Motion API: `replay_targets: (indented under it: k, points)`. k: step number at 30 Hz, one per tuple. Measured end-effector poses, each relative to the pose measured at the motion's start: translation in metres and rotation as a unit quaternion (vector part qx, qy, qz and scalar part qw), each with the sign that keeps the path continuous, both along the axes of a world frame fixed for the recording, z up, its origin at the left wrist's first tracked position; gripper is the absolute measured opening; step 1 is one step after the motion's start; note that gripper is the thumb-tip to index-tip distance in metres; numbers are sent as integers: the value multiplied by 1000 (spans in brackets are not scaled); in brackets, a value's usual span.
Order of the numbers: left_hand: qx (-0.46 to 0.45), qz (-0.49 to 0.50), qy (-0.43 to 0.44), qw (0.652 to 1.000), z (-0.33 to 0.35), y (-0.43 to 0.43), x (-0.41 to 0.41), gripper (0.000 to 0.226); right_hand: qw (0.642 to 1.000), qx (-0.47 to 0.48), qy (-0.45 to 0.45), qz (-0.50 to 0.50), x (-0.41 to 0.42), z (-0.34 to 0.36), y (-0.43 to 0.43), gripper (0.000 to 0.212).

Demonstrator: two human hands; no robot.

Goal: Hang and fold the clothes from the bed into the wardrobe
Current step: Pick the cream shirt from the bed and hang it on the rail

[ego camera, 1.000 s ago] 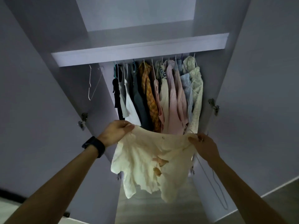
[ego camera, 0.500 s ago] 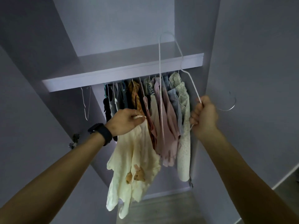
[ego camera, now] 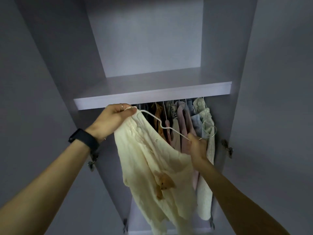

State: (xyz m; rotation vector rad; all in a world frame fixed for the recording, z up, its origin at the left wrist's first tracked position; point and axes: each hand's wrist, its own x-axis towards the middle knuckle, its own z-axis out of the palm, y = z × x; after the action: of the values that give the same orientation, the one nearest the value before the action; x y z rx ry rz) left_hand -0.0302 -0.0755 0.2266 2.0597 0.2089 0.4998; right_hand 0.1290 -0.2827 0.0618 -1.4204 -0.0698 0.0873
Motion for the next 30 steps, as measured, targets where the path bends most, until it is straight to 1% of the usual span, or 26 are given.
replay_targets:
  k: [1, 2, 3, 5, 6, 7, 9, 11, 12, 13, 14, 15, 16, 18, 20, 23, 25, 26, 28, 29, 30]
  points:
    - [-22, 27, -9, 999, 0, 9, -5, 27, 999, -27, -31, 10, 2, -6, -2, 30]
    - [-12, 60, -12, 998, -2, 17, -8, 24, 996, -56, -70, 26, 4, -10, -4, 28]
    - [38, 95, -5, 995, -7, 26, -11, 22, 989, -87, -111, 42, 4, -9, -4, 28]
    - [188, 129, 26, 973, -20, 33, -12, 21, 970, -140, -189, 60, 5, 2, -1, 34]
    - [244, 124, 41, 961, -28, 32, -11, 20, 960, -156, -223, 63, 6, 12, 1, 38]
    - [277, 113, 50, 953, -35, 31, -9, 19, 950, -171, -253, 70, 7, 24, 4, 40]
    - [304, 101, 51, 946, -45, 29, -5, 18, 920, -229, -296, 113, 9, 49, 14, 42]
    - [299, 103, 34, 948, -51, 29, -1, 20, 877, -316, -318, 172, 9, 68, 20, 47]
    - [300, 108, 34, 947, -52, 29, 0, 22, 860, -340, -325, 198, 9, 75, 24, 48]
    - [310, 114, 44, 943, -55, 29, 1, 25, 854, -339, -334, 212, 8, 82, 27, 49]
    - [313, 114, 60, 941, -58, 28, 2, 29, 857, -322, -343, 211, 6, 89, 29, 48]
    - [301, 114, 77, 944, -62, 28, 2, 35, 865, -301, -350, 198, 5, 96, 32, 46]
    - [267, 110, 87, 953, -65, 26, 1, 40, 868, -286, -363, 180, 4, 102, 35, 44]
    - [180, 94, 84, 975, -70, 27, -2, 43, 863, -288, -383, 159, 5, 108, 38, 42]
    - [122, 59, 74, 988, -75, 29, -6, 38, 863, -308, -366, 161, 7, 104, 38, 43]
    - [72, 29, 40, 996, -80, 30, -10, 19, 860, -329, -356, 158, 9, 94, 37, 44]
    - [15, 36, -10, 999, -78, 30, -11, 17, 855, -332, -351, 187, 5, 90, 38, 47]
    - [-13, 39, -28, 999, -76, 30, -10, 18, 846, -348, -347, 207, 3, 89, 38, 49]
    - [-37, 32, -28, 998, -72, 32, -9, 18, 826, -386, -343, 225, -2, 89, 40, 48]
    - [-36, 13, -12, 999, -72, 33, -8, 20, 831, -380, -341, 221, -2, 89, 40, 47]
    - [-32, -8, 13, 999, -74, 34, -9, 24, 844, -357, -340, 213, -2, 90, 40, 46]
